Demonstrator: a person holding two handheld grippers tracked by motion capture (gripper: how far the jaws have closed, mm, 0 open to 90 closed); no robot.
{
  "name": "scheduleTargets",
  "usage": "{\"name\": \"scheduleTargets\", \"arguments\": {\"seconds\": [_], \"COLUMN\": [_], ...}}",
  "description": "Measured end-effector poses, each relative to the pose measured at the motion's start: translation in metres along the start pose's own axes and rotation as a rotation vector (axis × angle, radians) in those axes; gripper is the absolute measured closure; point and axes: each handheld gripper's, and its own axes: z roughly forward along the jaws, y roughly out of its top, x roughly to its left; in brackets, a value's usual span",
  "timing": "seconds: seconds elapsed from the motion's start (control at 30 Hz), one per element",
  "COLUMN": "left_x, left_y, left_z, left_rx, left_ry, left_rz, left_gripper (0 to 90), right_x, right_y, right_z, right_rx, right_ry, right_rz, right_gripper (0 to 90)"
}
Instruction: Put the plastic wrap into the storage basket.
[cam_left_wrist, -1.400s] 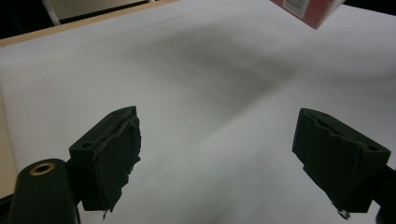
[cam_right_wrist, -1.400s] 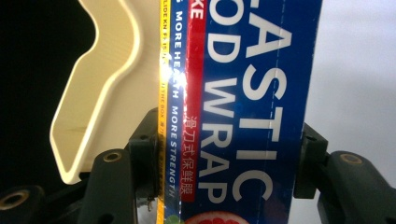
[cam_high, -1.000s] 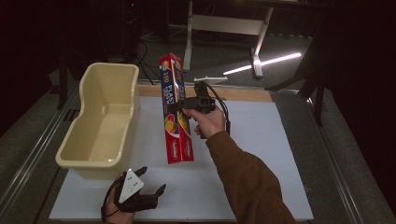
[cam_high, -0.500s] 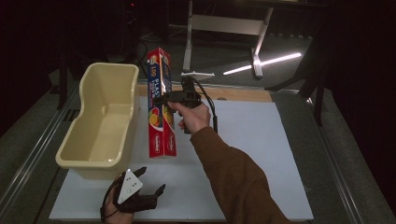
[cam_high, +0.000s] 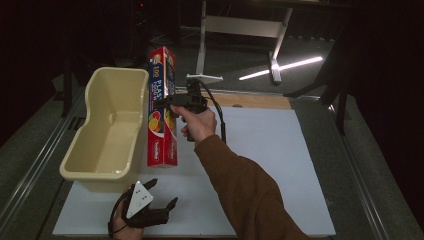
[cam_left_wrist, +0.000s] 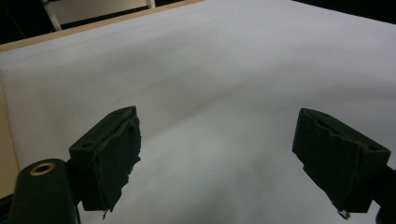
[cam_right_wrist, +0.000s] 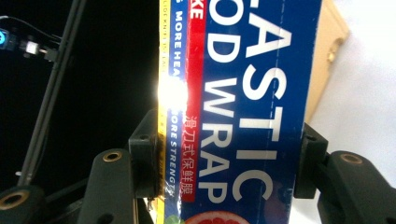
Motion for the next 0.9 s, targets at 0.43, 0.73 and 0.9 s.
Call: {"name": "scheduleTargets", "arguments": {"seconds": [0.43,0.73,0.9], "left_x": [0.001,0.001,0.002], "left_y": [0.0,0.001,0.001], "left_z": [-0.002,-0.003,-0.004], "left_rx": [-0.009,-0.015,-0.023], "left_ry": [0.005,0.003,0.003], "left_rz": [-0.005,-0.004,-0.011], "left_gripper": [15.3,15.3,15.3], "right_x": [0.027,0.035,0.032], "right_y": [0.003,-0.001,-0.003], "right_z": [0.011,0.033,0.05], "right_rx": [-0.009,-0.016,-0.033], "right_ry": [0.048,0.113,0.139], "right_rz": [0.01,0.056,0.108], "right_gripper": [42.2,42.1,42.0]}}
